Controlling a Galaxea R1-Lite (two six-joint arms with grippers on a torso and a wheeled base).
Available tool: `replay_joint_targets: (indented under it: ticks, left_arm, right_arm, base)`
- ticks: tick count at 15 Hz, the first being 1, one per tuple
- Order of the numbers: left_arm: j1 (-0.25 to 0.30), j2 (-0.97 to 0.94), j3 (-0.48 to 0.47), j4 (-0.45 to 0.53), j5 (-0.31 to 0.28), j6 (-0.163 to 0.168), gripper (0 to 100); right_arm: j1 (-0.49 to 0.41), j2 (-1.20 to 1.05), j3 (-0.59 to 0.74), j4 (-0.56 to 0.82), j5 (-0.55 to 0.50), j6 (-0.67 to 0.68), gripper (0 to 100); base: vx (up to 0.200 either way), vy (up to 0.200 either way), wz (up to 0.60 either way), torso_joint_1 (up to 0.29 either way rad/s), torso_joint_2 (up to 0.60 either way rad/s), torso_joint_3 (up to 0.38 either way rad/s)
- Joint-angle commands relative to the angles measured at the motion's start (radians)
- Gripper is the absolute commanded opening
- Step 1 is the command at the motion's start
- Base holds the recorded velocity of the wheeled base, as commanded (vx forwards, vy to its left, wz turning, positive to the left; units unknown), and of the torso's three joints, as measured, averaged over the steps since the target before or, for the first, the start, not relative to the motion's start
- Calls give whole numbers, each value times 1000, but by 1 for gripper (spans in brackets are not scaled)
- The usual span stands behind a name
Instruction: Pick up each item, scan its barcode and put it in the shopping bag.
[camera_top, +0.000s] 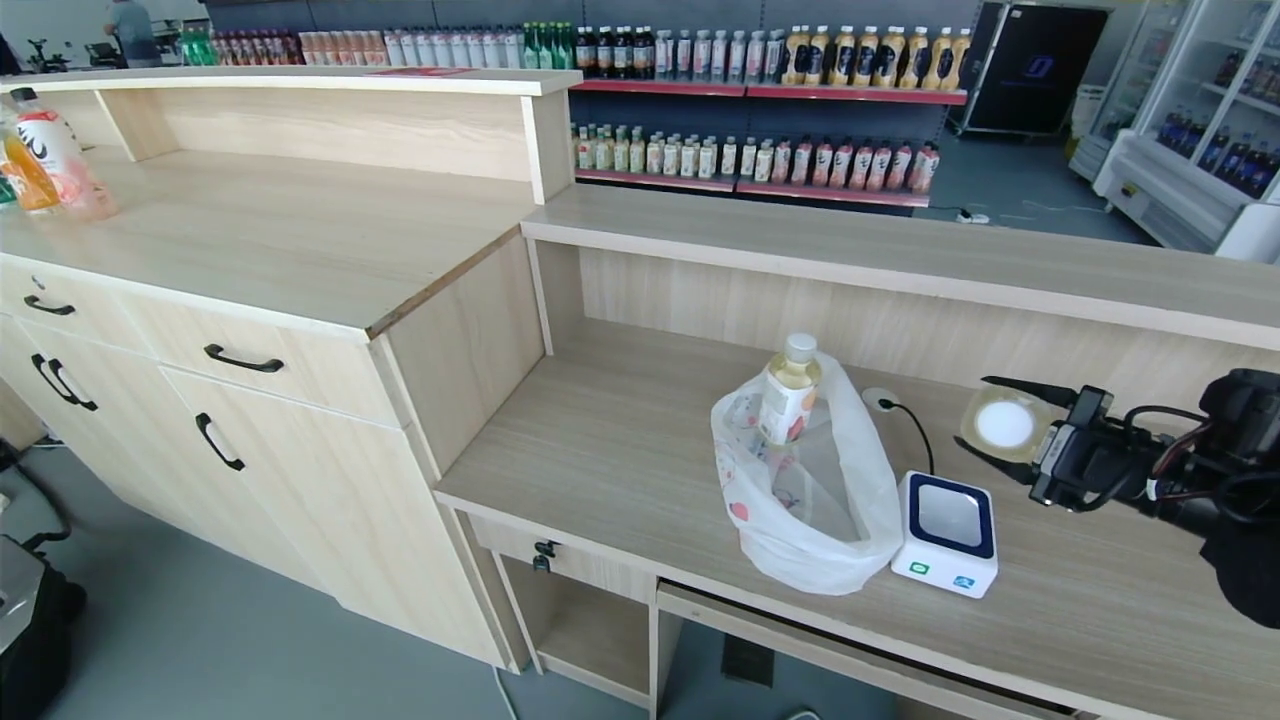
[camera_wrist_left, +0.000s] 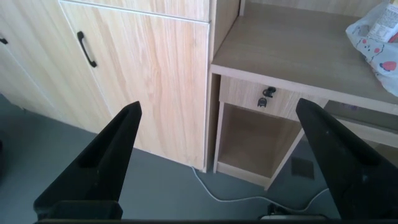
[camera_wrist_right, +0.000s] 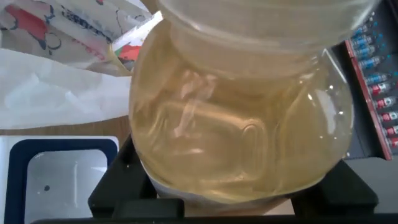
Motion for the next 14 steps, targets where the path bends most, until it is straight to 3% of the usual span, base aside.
replay_joint_targets:
  ticks: [1, 14]
  left_arm:
    - [1, 0, 0, 0, 0, 0, 100]
    - [1, 0, 0, 0, 0, 0, 100]
  right_arm:
    - [-14, 38, 18, 3, 8, -26, 0]
    - [-1, 103, 18, -5, 28, -65, 0]
  base:
    - [0, 0, 0, 0, 0, 0]
    - [0, 0, 0, 0, 0, 0]
